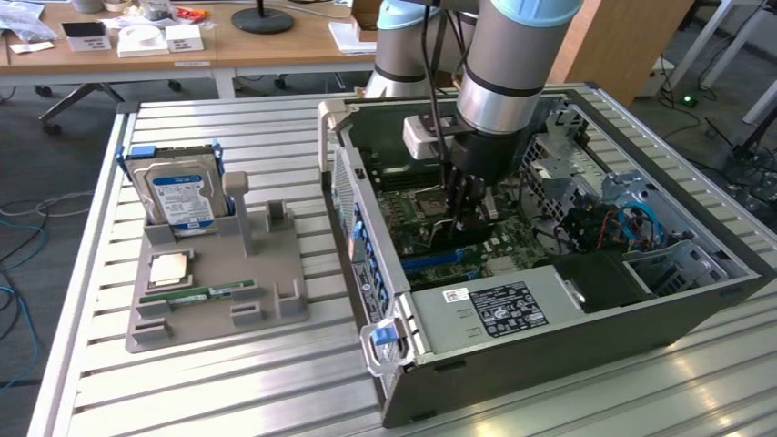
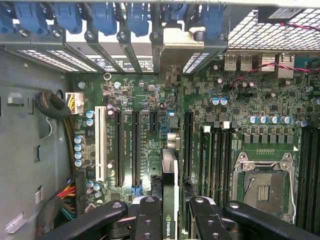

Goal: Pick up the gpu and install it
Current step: 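Insert the gpu into the slot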

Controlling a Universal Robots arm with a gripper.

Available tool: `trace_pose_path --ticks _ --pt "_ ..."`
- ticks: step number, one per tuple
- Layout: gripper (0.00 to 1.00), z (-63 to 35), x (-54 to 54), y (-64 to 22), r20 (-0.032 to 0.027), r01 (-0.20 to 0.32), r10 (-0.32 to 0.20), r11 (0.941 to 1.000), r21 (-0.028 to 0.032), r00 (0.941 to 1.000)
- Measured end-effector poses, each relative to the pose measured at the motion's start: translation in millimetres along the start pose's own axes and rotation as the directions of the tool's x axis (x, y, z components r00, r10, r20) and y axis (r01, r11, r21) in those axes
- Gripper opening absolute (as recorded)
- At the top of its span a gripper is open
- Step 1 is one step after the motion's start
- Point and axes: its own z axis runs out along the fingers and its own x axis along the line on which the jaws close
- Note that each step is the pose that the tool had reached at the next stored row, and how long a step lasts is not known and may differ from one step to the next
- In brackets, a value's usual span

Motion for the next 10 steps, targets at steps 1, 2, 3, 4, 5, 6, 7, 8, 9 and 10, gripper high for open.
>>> trace_pose_path --ticks 1,2,3,4,5,6,7,8,9,10 --pt "0.26 0.0 0.0 0.3 0.0000 0.000 0.000 1.0000 0.0000 1.0000" --pt "0.26 0.0 0.0 0.6 0.0000 0.000 0.000 1.0000 0.0000 1.0000" --pt "0.26 0.0 0.0 0.8 0.0000 0.000 0.000 1.0000 0.0000 1.0000" --pt "0.26 0.0 0.0 1.2 -0.0001 0.000 0.000 1.0000 0.0000 1.0000" --pt "0.26 0.0 0.0 1.5 0.0000 0.000 0.000 1.0000 0.0000 1.0000" --pt "0.26 0.0 0.0 1.9 0.0000 0.000 0.000 1.0000 0.0000 1.0000" --pt "0.26 0.0 0.0 2.3 0.0000 0.000 0.000 1.0000 0.0000 1.0000" --pt "0.26 0.0 0.0 2.7 -0.0001 0.000 0.000 1.0000 0.0000 1.0000" --pt "0.26 0.0 0.0 2.8 0.0000 0.000 0.000 1.0000 0.0000 1.0000" --pt "0.26 0.0 0.0 2.9 -0.0001 0.000 0.000 1.0000 -0.0001 1.0000"
